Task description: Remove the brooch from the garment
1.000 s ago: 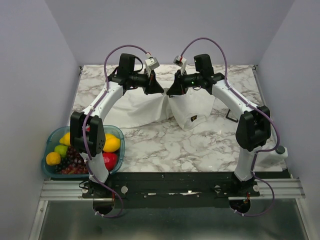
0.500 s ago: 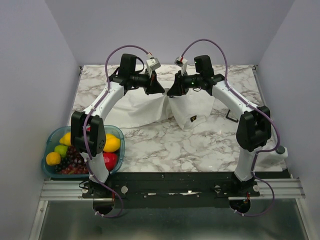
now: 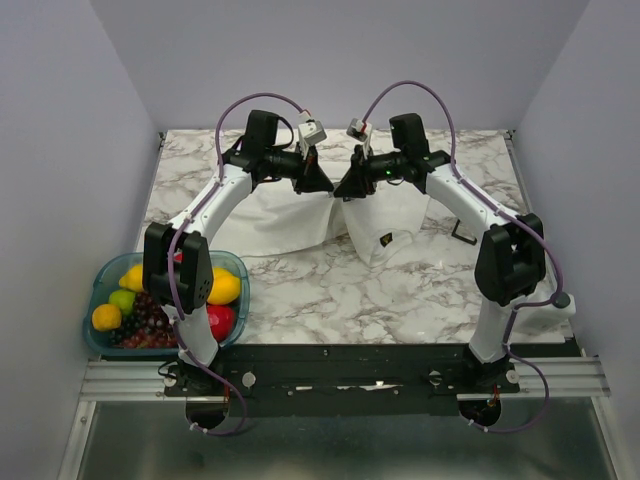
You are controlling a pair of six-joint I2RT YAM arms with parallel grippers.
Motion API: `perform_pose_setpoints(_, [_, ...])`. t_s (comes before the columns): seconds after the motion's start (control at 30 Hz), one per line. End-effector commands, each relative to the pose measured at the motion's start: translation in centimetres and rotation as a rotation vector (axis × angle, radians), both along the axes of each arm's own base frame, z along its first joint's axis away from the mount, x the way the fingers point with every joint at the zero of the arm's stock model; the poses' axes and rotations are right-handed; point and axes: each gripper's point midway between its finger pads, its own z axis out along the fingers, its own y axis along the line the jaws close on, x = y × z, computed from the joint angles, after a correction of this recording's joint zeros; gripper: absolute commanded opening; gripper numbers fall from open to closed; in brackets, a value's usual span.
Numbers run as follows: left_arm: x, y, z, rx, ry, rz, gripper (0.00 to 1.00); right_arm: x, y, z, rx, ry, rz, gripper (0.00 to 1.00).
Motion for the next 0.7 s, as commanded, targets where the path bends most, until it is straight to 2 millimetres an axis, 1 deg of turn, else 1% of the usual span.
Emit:
perform_pose_setpoints(0.0, [-1.1,-0.1,1.4,-0.029,-0.024,-0.042,0.0,-0.9,-0.1,1.8,0.024,-0.044,0.049,0.35])
perform_pose_setpoints(0.13, [-0.9,0.3,1.8,-0.038,-0.029,-0.04,0.0,-1.1,-0.6,1.8,0.018,-0.062,0.069,0.41])
perform_pose_setpoints(0.2, [-0.8,0.6,1.9,-0.043,-0.031,-0.04,0.0,-1.1,-1.1,1.8,0.033,-0.039,0.075,0.41])
perform_pose_setpoints(0.23, [-1.2,0.6,1.9,-0.054,-0.02,-0.059,0.0,-1.2,-1.4,2.1,0.049,-0.024,0.081,0.41])
perform_pose_setpoints(0.27, [-1.3,0.6,1.9,-0.059,-0.019,-0.064,0.0,-1.5,-1.8,2.6,0.097,0.011,0.116,0.4])
perform_pose_setpoints(0.3, [-1.5,0.6,1.9,-0.065,-0.011,-0.071,0.0,-1.6,-2.0,2.7,0.115,0.058,0.116,0.4])
perform_pose_setpoints(0.37, [-1.8,0.6,1.8,-0.08,-0.002,-0.089,0.0,-1.4,-2.4,2.5,0.119,0.066,0.107,0.4])
perform_pose_setpoints(0.5, [-1.7,0.4,1.5,-0.092,0.025,-0.089,0.0,-1.5,-2.3,2.5,0.125,0.061,0.113,0.4])
perform_pose_setpoints(0.67, [-1.3,0.2,1.7,-0.111,0.037,-0.082,0.0,-1.3,-2.2,2.2,0.126,0.071,0.108,0.4])
